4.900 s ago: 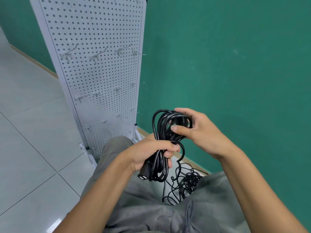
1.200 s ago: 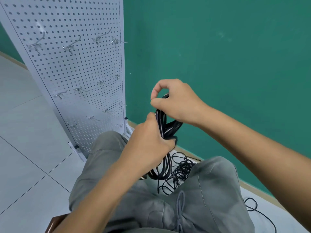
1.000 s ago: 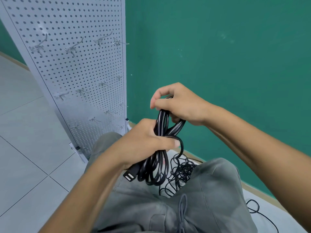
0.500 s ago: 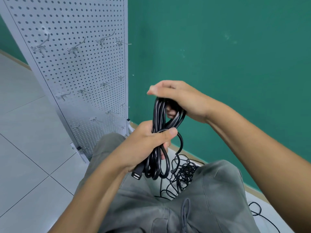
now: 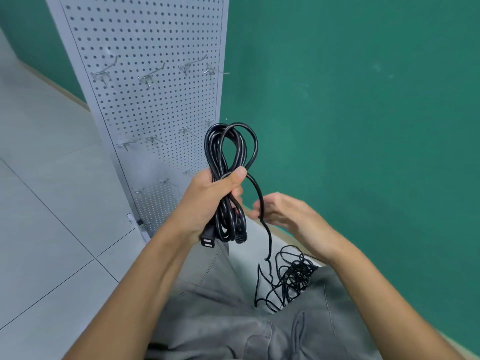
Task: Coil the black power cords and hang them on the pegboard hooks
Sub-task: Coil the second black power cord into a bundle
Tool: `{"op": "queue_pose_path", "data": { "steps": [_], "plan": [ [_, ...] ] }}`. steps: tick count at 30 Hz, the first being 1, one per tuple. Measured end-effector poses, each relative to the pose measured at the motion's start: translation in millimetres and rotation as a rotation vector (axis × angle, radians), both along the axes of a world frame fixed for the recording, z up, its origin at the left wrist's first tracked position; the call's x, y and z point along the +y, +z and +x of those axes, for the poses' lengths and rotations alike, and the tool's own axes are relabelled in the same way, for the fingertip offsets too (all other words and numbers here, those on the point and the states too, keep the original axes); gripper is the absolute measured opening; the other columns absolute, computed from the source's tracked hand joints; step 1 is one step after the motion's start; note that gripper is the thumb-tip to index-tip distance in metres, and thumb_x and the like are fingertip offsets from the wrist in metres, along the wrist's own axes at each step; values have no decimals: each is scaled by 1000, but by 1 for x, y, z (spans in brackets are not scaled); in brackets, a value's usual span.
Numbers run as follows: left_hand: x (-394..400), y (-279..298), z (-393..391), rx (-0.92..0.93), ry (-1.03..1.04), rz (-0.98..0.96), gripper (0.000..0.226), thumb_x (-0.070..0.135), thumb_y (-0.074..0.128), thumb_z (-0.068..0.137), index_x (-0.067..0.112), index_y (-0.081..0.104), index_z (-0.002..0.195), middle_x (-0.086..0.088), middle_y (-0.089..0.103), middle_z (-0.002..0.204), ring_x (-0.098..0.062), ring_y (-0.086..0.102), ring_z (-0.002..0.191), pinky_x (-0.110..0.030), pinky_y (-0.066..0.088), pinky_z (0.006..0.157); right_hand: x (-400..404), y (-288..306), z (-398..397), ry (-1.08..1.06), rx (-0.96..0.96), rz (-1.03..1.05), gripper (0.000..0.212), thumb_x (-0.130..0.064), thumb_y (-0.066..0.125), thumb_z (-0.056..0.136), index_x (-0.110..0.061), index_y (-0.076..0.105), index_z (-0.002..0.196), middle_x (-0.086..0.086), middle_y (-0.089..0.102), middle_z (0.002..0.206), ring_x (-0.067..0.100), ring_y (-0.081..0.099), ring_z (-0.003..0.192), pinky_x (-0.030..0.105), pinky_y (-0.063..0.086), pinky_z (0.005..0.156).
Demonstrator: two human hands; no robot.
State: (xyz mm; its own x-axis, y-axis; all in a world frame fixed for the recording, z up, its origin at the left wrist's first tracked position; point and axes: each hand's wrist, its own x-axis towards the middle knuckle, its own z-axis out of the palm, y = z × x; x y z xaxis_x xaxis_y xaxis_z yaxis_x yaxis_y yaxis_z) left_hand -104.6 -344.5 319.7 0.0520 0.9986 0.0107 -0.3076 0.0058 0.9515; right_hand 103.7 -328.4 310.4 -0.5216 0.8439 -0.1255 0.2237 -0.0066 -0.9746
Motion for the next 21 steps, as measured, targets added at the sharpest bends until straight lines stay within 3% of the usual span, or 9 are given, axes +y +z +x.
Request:
{"op": "queue_pose_path", "data": {
  "steps": [2,5,9,12,15,21],
  "plan": [
    [1,-1,-2,-37,-3,-2,35,35,72,91,11,46,87,3,46,59,-16,41,51,-31,39,60,-3,-14,1,9,-127,32,26,-31,47,107,-11,60,117,-2,75,116,9,66,116,16,45,102],
    [2,1,-4,-68,7,-4,35,37,71,87,16,43,81,4,46,59,-14,40,51,-32,37,61,-3,-39,1,-6,-278,91,13,-27,52,106,-18,58,113,-3,75,109,7,68,106,24,47,99],
    [3,6,-9,-102,85,-60,34,31,73,92,20,45,76,2,43,58,-17,36,51,-33,36,58,0,-47,7,-252,-173,183,19,-11,52,105,-7,64,92,3,64,75,14,59,71,25,49,75],
    [3,8,-9,-133,111,-67,33,27,74,91,19,45,77,2,42,57,-17,36,49,-34,35,59,-6,-34,3,-380,-44,134,20,-12,50,106,-4,62,91,0,56,70,14,51,62,26,53,68],
    [2,9,-7,-126,101,-46,37,39,79,76,20,48,79,3,43,57,-17,36,51,-35,33,61,-12,-12,-7,-451,55,126,23,-15,47,107,-2,59,92,-5,53,69,13,45,55,28,54,62],
    [-3,0,10,0,100,-47,35,47,78,76,26,57,58,-2,49,58,-20,41,52,-39,38,58,-19,39,-33,-536,89,195,25,-20,51,107,-5,64,92,1,59,62,17,58,49,35,61,60]
  ]
}}
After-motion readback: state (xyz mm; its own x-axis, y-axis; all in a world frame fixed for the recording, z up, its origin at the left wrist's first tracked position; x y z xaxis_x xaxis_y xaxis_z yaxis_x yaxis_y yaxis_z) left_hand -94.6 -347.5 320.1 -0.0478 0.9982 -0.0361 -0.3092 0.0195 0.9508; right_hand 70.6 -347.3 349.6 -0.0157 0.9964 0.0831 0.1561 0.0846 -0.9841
